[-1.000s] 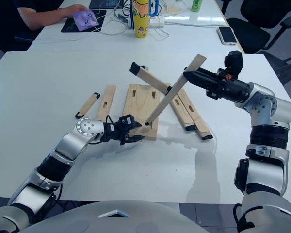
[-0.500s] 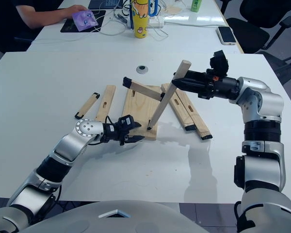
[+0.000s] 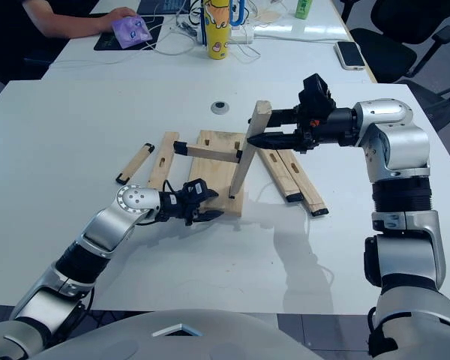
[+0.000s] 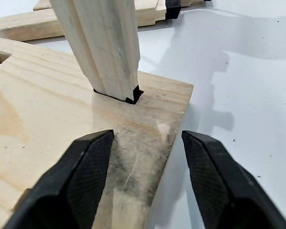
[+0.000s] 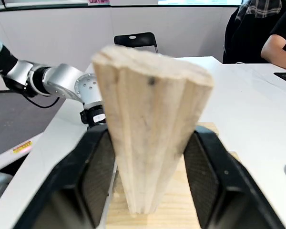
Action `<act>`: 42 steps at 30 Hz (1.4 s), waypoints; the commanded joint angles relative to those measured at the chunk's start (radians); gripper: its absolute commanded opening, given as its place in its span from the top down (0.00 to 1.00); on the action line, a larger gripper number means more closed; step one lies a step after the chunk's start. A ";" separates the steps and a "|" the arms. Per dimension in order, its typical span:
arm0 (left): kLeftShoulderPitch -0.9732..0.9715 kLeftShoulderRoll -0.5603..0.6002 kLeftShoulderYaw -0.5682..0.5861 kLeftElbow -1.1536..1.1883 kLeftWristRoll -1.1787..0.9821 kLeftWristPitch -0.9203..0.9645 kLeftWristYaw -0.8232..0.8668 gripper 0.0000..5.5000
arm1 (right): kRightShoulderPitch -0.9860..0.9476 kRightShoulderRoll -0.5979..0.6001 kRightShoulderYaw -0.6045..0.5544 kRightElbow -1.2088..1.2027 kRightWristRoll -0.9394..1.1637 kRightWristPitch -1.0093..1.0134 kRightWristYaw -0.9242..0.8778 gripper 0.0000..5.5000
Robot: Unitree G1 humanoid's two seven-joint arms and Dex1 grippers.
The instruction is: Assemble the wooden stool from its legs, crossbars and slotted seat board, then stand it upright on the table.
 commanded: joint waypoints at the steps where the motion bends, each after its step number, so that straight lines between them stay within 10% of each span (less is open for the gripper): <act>1: 0.076 0.024 -0.034 0.014 0.008 0.071 0.002 0.52 | 0.169 -0.037 0.041 -0.103 -0.091 -0.021 -0.080 0.63; 9: 0.172 0.014 0.000 -0.064 -0.019 0.107 0.077 0.52 | 0.433 -0.027 0.045 -0.271 -0.103 -0.087 -0.248 0.63; 23: 0.159 -0.011 0.003 -0.002 -0.031 0.080 0.101 0.52 | 0.316 0.009 0.051 -0.142 -0.032 -0.113 -0.250 0.63; 28: 0.143 -0.030 0.022 0.046 -0.041 0.064 0.106 0.52 | 0.292 0.031 0.027 -0.090 -0.047 -0.146 -0.260 0.48; 42: 0.131 -0.079 0.086 0.124 -0.080 0.064 0.157 0.52 | 0.407 -0.129 -0.206 -0.262 0.192 0.190 -0.226 0.62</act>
